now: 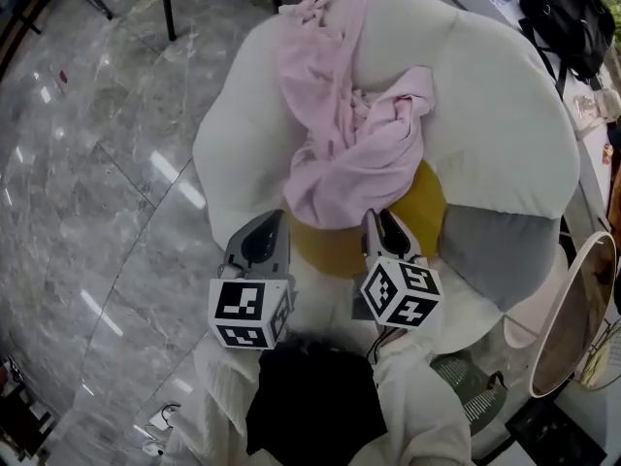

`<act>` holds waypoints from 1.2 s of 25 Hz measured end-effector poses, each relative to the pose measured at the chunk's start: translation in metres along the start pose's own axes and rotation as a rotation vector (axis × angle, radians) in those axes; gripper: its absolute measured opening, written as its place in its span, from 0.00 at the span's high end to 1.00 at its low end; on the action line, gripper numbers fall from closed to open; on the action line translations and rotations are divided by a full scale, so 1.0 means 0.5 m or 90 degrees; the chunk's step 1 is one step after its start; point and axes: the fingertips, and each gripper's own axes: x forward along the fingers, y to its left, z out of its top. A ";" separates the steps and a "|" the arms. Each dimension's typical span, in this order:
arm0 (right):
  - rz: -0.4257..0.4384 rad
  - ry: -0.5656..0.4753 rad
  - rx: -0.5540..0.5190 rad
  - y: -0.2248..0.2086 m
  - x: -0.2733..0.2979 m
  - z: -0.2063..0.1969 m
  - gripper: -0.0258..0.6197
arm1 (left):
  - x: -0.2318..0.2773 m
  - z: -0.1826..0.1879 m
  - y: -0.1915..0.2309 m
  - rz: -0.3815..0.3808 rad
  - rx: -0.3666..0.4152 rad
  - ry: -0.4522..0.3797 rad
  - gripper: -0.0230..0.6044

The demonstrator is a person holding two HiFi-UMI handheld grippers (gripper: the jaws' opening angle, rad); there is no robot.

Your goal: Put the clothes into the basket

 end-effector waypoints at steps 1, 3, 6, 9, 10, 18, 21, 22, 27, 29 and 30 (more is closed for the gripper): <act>0.000 -0.004 0.000 -0.004 0.012 -0.003 0.81 | 0.010 -0.006 0.005 0.000 0.000 -0.005 0.95; -0.004 -0.010 0.002 -0.014 0.031 -0.012 0.80 | 0.030 -0.022 0.015 0.001 0.001 -0.009 0.95; -0.017 -0.020 -0.008 -0.032 0.053 -0.021 0.75 | 0.061 -0.038 0.027 0.003 0.010 -0.015 0.95; -0.039 -0.032 -0.024 -0.058 0.074 -0.020 0.70 | 0.086 -0.039 0.029 0.000 0.022 -0.028 0.95; -0.044 -0.035 -0.027 -0.067 0.082 -0.018 0.69 | 0.093 -0.039 0.028 -0.003 0.024 -0.032 0.95; -0.046 -0.023 -0.026 -0.078 0.169 -0.031 0.68 | 0.120 -0.053 0.028 -0.010 0.040 -0.042 0.95; -0.058 -0.020 -0.034 -0.078 0.169 -0.033 0.87 | 0.109 -0.052 0.026 -0.010 0.052 -0.040 0.95; -0.055 -0.023 -0.029 -0.076 0.159 -0.029 0.89 | 0.102 -0.049 0.025 -0.009 0.054 -0.037 0.95; -0.036 -0.029 -0.008 -0.049 0.067 0.015 0.91 | 0.032 -0.014 0.002 -0.002 0.046 -0.011 0.95; -0.032 -0.016 -0.007 -0.029 0.018 0.036 0.91 | -0.010 0.013 -0.022 -0.005 0.044 0.003 0.95; -0.028 -0.011 -0.006 -0.016 -0.007 0.049 0.91 | -0.032 0.029 -0.034 -0.007 0.044 0.009 0.95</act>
